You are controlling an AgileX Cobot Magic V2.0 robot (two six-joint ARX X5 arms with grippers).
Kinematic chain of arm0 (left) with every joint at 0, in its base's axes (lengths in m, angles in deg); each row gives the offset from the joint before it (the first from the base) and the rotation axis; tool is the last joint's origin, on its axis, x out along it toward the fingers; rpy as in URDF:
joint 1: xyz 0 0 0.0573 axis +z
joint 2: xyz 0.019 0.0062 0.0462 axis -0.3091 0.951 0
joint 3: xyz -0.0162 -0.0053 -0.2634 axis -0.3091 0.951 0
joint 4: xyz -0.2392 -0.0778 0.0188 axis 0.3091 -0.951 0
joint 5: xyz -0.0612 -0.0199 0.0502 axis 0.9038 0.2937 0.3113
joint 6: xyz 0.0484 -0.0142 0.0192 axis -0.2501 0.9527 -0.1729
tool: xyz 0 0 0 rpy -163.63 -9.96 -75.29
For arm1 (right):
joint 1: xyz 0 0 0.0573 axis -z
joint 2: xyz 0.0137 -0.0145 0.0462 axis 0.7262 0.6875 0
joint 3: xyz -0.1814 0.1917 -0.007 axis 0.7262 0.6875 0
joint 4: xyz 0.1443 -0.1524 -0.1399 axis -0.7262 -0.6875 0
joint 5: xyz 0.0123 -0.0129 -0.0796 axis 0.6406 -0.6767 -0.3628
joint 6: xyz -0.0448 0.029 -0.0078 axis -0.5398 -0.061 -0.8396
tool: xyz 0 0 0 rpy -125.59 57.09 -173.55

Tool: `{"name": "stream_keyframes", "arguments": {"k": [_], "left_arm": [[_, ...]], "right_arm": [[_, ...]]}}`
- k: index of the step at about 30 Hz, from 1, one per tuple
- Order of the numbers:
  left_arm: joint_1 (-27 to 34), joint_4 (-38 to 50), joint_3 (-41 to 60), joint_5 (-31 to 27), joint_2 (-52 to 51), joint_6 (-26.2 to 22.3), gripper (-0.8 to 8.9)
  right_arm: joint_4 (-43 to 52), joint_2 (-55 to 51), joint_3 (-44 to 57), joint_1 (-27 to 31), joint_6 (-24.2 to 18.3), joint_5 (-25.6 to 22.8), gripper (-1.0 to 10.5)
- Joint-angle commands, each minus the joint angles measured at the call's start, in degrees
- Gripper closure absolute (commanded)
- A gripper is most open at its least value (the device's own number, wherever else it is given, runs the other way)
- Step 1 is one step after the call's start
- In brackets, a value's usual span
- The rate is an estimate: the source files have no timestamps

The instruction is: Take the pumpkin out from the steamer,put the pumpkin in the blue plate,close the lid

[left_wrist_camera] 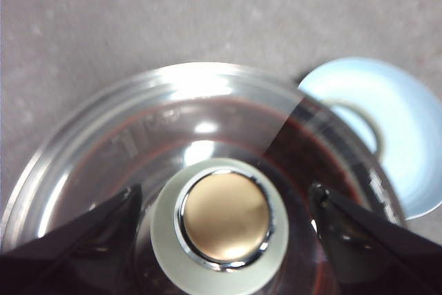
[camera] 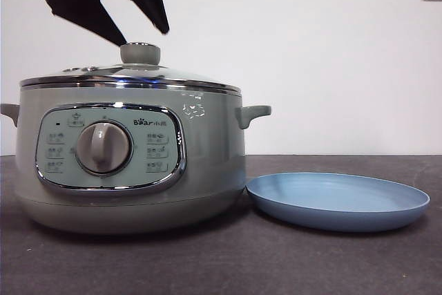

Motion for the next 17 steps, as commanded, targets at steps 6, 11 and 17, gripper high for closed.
{"name": "stream_keyframes", "arguments": {"k": [6, 11, 17], "left_arm": [[-0.3, -1.6, -0.1, 0.0, 2.6, -2.1, 4.09], [-0.4, -1.7, -0.1, -0.2, 2.6, -2.2, 4.51], [-0.7, -1.5, -0.1, 0.0, 2.6, -3.7, 8.29]], "right_arm": [[-0.8, 0.0, -0.1, -0.1, 0.1, -0.1, 4.7], [-0.9, 0.0, -0.1, -0.1, 0.1, -0.1, 4.7], [-0.9, 0.0, -0.1, -0.1, 0.1, -0.1, 4.7]]}}
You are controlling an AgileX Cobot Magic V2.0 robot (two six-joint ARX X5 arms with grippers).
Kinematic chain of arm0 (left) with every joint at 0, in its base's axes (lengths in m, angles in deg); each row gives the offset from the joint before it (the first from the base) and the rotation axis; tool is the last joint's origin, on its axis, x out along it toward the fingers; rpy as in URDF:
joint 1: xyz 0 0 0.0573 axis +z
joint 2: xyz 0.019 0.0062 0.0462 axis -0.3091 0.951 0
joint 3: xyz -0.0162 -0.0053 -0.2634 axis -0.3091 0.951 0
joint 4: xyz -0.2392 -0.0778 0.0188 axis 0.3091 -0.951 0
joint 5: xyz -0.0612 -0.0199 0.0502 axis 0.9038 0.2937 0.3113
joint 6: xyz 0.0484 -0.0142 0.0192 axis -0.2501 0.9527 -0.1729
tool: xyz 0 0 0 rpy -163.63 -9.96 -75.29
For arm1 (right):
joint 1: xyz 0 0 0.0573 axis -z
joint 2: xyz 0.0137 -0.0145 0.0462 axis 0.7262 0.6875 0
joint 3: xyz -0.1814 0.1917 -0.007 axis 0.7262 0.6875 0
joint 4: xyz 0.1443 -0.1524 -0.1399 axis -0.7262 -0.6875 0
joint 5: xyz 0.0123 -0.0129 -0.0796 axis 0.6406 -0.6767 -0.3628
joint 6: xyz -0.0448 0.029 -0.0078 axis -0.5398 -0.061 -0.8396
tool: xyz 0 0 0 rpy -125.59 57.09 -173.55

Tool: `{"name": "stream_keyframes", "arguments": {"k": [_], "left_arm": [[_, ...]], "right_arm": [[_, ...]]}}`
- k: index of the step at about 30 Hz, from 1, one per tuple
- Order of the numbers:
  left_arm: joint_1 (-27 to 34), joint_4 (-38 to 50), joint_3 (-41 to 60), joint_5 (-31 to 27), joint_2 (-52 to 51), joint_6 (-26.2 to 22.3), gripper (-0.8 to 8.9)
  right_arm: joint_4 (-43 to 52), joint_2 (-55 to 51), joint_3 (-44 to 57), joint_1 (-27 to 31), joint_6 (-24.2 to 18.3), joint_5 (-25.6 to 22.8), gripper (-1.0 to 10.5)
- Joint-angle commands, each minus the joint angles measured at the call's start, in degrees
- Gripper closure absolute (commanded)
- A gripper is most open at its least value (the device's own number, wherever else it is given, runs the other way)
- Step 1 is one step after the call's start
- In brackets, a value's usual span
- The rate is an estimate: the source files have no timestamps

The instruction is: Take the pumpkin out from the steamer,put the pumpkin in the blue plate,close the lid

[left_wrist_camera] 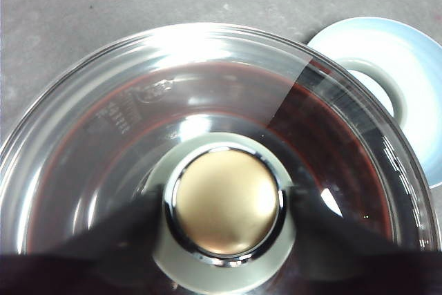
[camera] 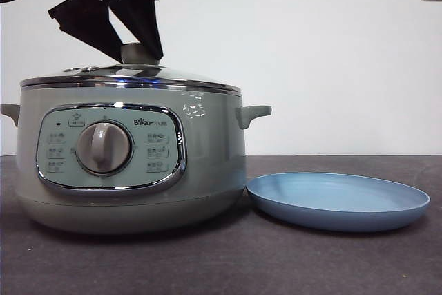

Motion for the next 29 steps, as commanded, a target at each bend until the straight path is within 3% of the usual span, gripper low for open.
{"name": "stream_keyframes", "arguments": {"k": [1, 11, 19, 23, 29], "left_arm": [[-0.5, 0.7, -0.1, 0.2, 0.0, -1.2, 8.22], [-0.7, 2.4, -0.5, 0.1, -1.4, -1.1, 8.22], [-0.6, 2.8, -0.6, -0.6, -9.5, -1.1, 8.22], [-0.7, 2.1, -0.6, -5.1, -15.7, -1.1, 8.22], [-0.6, -1.9, -0.6, -14.7, -25.3, -1.1, 8.22]], "right_arm": [[0.1, 0.0, -0.1, -0.1, 0.1, -0.1, 4.7], [0.2, 0.0, -0.1, -0.1, 1.0, 0.1, 4.7], [2.0, 0.4, -0.1, -0.5, 1.0, 0.5, 4.7], [5.8, 1.8, -0.1, -3.0, 1.7, 4.7, 4.7], [10.8, 7.6, -1.0, -10.9, 3.6, 4.4, 4.6]]}}
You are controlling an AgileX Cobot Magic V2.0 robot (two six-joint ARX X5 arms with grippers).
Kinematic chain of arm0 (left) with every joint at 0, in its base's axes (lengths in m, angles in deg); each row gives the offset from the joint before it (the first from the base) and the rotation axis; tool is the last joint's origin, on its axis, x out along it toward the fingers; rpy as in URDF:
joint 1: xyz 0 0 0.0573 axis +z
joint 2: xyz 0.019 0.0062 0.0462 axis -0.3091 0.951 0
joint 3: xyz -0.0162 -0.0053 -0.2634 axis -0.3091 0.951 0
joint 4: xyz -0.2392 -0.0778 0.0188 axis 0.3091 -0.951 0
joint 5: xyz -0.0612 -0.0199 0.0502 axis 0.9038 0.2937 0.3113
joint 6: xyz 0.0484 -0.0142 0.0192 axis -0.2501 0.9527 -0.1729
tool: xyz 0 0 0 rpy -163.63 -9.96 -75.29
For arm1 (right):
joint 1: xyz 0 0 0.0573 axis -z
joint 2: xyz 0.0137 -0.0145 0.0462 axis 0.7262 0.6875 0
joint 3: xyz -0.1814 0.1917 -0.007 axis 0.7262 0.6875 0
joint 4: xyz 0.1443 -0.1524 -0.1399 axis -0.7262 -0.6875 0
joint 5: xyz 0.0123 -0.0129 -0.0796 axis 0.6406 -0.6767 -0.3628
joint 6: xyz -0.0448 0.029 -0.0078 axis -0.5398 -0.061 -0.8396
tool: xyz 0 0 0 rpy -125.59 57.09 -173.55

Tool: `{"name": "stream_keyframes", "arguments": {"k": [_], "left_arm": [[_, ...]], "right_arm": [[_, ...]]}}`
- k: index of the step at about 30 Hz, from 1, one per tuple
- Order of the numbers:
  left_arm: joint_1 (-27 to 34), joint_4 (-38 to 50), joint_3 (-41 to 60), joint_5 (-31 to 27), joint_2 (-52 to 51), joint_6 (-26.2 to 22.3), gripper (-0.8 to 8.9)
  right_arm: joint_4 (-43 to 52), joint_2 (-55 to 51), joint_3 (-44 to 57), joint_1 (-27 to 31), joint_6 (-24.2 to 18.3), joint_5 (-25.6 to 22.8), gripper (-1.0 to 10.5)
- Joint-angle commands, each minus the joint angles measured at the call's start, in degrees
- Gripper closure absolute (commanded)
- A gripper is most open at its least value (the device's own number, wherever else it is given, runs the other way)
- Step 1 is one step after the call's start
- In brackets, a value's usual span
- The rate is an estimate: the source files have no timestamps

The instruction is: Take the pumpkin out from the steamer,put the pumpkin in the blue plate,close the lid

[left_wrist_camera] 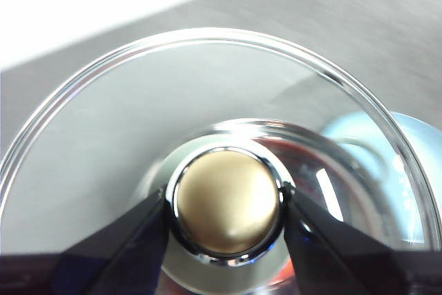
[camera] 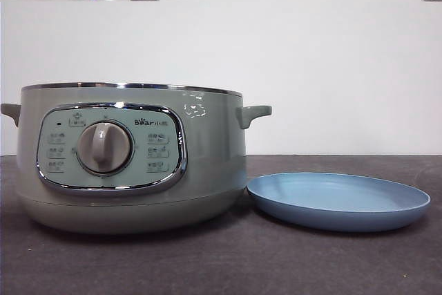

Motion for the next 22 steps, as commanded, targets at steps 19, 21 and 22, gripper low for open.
{"name": "stream_keyframes", "arguments": {"k": [19, 21, 22], "left_arm": [[-0.1, -10.1, -0.6, -26.6, -18.2, -0.8, 8.22], [-0.1, -10.9, -0.6, -26.6, -18.2, -0.8, 8.22], [-0.1, -11.0, -0.6, -26.6, -18.2, -1.1, 8.22]], "right_arm": [[-18.2, 44.2, -41.7, -28.2, -7.8, -17.8, 3.7], [-21.2, 50.1, -48.1, -31.3, -9.3, -22.3, 3.7], [-22.1, 52.4, -50.4, -32.4, -9.9, -24.5, 3.7]]}}
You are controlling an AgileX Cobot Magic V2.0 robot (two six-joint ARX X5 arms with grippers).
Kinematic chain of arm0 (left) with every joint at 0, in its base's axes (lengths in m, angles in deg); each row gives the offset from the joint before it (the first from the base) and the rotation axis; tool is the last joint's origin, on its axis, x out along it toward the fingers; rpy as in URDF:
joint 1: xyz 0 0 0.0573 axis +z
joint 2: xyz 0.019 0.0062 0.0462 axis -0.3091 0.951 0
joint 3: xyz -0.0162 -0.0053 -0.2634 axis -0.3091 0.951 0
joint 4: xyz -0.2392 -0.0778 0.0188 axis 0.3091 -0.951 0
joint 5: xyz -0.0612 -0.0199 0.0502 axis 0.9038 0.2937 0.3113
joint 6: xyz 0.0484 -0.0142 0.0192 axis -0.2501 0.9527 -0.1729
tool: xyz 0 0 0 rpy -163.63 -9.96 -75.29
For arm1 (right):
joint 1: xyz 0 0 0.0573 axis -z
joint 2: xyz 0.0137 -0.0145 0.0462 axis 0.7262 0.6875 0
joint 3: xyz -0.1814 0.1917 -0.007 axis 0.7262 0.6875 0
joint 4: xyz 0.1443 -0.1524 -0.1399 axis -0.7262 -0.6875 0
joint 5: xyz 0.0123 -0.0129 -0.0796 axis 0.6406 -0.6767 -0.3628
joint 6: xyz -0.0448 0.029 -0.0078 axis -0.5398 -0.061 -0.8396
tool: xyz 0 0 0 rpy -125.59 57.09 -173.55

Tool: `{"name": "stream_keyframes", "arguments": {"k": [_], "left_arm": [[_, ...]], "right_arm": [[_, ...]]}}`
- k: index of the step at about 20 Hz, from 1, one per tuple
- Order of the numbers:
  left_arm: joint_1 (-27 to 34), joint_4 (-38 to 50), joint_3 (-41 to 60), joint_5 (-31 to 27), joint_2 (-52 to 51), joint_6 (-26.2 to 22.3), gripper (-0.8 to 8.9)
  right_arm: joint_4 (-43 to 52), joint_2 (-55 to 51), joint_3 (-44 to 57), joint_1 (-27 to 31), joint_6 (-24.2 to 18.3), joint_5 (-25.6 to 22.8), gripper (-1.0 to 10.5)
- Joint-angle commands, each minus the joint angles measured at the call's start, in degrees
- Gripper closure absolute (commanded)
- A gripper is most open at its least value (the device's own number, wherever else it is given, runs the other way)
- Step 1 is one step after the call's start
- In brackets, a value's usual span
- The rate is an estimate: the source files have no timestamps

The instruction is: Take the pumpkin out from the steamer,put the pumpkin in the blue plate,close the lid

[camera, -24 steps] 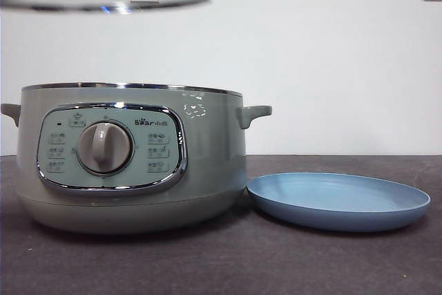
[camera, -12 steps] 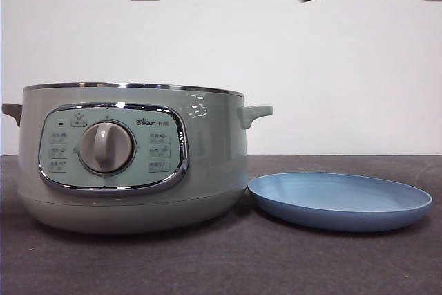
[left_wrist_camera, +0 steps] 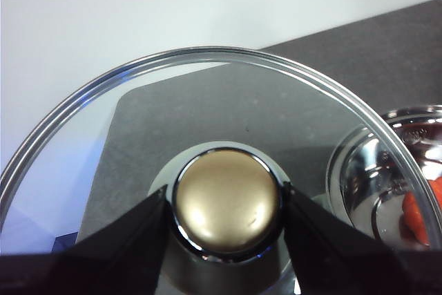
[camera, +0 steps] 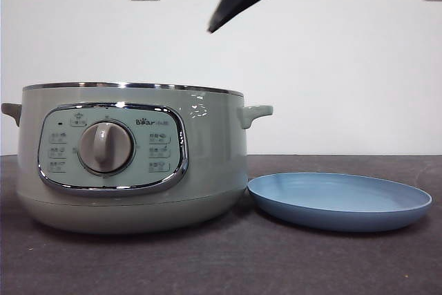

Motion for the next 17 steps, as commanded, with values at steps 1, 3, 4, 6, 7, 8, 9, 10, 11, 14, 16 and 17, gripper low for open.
{"name": "stream_keyframes", "arguments": {"k": [1, 3, 4, 6, 7, 8, 9, 10, 11, 14, 16, 17], "left_arm": [[-0.1, 2.5, -0.6, -0.6, -0.7, -1.4, 8.22], [-0.1, 2.4, -0.6, -0.6, -0.7, -1.9, 8.22], [-0.1, 2.4, -0.6, -0.6, -0.6, -1.9, 8.22], [-0.1, 2.2, -0.6, -0.6, -0.6, -1.9, 8.22], [-0.1, 2.1, -0.6, -0.6, -0.6, -1.9, 8.22], [-0.1, 2.0, -0.6, -0.6, -0.6, -1.9, 8.22], [-0.1, 1.8, -0.6, -0.6, -0.6, -1.9, 8.22], [-0.1, 1.5, -0.6, -0.6, -0.6, -1.9, 8.22], [-0.1, 1.1, -0.6, -0.6, -0.6, -1.9, 8.22], [-0.1, 0.2, -0.6, -0.6, -0.6, -1.9, 8.22], [-0.1, 0.2, -0.6, -0.6, -0.6, -1.9, 8.22], [-0.1, 0.2, -0.6, -0.6, -0.6, -1.9, 8.22]], "right_arm": [[-1.3, 5.5, -4.5, -2.4, -3.1, -4.3, 3.7], [-0.8, 8.2, -4.9, -3.8, -4.3, -5.3, 3.7], [-0.7, 9.5, -4.9, -4.3, -4.6, -5.3, 3.7], [-0.3, 12.0, -4.9, -4.4, -5.0, -5.5, 3.7], [0.3, 13.4, -4.9, -4.4, -5.0, -5.6, 3.7], [0.9, 14.6, -4.9, -4.4, -5.0, -5.6, 3.7], [1.4, 15.8, -4.9, -4.3, -5.0, -5.6, 3.7], [1.7, 17.0, -4.9, -4.3, -5.0, -5.5, 3.7], [1.9, 18.1, -4.9, -4.3, -5.0, -5.4, 3.7], [2.3, 20.7, -4.9, -4.1, -5.3, -5.5, 3.8], [2.5, 21.6, -4.9, -3.9, -5.4, -5.5, 3.8], [2.6, 21.6, -4.9, -3.7, -5.4, -5.5, 3.8]]}}
